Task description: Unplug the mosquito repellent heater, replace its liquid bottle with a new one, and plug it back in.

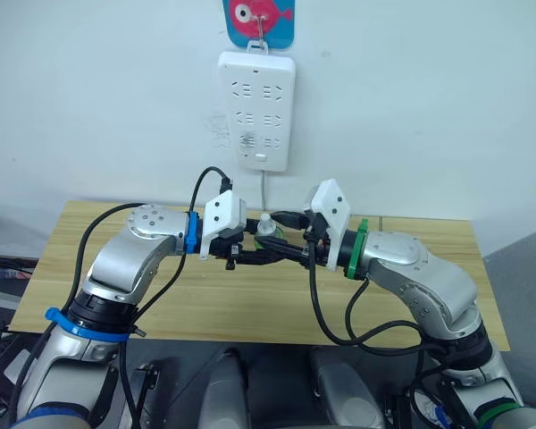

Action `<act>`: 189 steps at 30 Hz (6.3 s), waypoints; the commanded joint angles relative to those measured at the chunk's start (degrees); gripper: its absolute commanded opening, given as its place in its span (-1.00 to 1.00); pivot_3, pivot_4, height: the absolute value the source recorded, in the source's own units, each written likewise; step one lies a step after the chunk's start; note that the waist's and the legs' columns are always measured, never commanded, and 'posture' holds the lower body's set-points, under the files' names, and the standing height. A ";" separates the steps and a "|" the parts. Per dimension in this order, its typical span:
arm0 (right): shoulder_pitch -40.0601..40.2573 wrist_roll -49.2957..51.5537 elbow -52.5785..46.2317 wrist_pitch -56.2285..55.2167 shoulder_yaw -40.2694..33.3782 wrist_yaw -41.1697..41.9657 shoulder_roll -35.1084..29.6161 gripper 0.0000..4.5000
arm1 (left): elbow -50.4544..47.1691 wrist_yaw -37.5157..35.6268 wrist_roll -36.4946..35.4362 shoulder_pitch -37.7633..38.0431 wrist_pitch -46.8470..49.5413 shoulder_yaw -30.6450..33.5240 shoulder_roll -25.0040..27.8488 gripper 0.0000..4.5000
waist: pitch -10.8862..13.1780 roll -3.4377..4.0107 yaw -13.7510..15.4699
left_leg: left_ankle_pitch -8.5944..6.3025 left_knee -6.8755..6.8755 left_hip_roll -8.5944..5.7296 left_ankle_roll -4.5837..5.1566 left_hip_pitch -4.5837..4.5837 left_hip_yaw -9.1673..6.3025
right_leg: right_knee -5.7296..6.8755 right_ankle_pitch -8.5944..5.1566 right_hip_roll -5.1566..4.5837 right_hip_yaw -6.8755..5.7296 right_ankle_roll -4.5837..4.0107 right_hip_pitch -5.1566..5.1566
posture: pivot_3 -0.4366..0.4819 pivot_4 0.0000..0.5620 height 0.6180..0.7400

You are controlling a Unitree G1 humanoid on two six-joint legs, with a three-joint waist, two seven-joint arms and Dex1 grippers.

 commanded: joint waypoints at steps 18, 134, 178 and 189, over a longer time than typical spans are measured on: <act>0.26 -0.20 0.56 -10.22 -2.52 5.48 -0.83 -0.53 | 5.18 -1.16 -2.15 -0.33 -3.99 4.64 -2.41 1.00 | -1.88 0.06 -0.56 | 0.27 0.13 -0.01 -0.06 0.02 -0.34 | 0.31 0.10 0.01 -0.44 -0.17 0.09 | -0.41 -0.50 1.00; 3.71 10.91 -5.11 -3.15 -15.68 16.56 -18.20 1.00 | -1.78 2.08 -2.35 3.18 -8.81 3.03 -10.58 0.03 | -3.47 0.42 -1.68 | 0.40 0.02 -0.03 0.10 1.18 -0.69 | 0.48 -0.02 0.20 -0.73 -0.33 1.42 | -0.47 -0.51 1.00; -1.66 2.54 -1.73 -6.31 -5.53 3.45 -6.21 1.00 | -1.80 1.80 -1.47 3.81 -10.26 1.71 -10.90 0.03 | -3.86 0.60 -2.80 | 0.40 -0.06 0.02 0.09 1.19 -0.68 | 0.44 -0.03 0.24 -0.74 -0.34 1.41 | -0.45 -0.53 1.00; 0.52 11.04 -4.92 -1.92 -14.07 12.80 -17.96 1.00 | -2.70 2.05 -1.87 4.82 -9.97 2.50 -9.71 0.03 | -3.89 0.64 -2.87 | 0.40 -0.07 0.02 0.10 1.20 -0.65 | 0.42 -0.03 0.23 -0.73 -0.33 1.42 | -0.44 -0.52 1.00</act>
